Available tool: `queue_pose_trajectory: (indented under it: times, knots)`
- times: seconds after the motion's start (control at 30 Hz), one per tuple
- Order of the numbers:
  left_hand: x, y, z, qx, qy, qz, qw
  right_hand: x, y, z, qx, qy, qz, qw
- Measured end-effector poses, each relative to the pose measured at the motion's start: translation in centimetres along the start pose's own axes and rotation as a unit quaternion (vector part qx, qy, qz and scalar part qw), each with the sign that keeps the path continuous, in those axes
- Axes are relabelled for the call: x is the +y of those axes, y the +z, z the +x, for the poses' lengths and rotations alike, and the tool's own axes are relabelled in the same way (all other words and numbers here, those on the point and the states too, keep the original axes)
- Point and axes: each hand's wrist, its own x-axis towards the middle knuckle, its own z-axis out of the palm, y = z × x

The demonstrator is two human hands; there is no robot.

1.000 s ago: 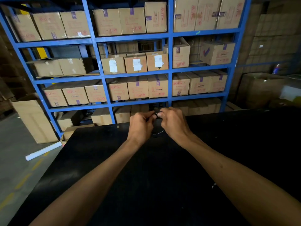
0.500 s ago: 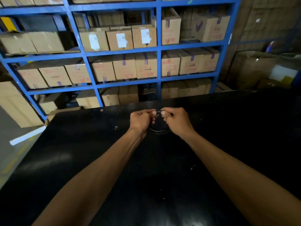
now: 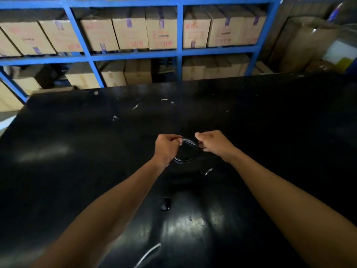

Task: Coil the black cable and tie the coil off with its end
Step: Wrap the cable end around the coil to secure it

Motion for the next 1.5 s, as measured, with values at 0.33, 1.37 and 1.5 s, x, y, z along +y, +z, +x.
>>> queue_pose_trajectory:
  times: [0.33, 1.37, 1.5]
  knots:
    - [-6.1, 1.2, 3.5, 0.042, -0.061, 0.042, 0.996, 9.3, 1.0, 3.1, 0.034, 0.137, -0.291, 0.946]
    - [1.2, 3.9, -0.4, 0.024, 0.180, 0.003, 0.983, -0.2, 3.6, 0.7, 0.117, 0.198, 0.331, 0.915]
    - [2.3, 3.8, -2.6, -0.010, 0.187, -0.031, 0.982, -1.8, 2.6, -1.4, 0.083, 0.176, 0.480, 0.855]
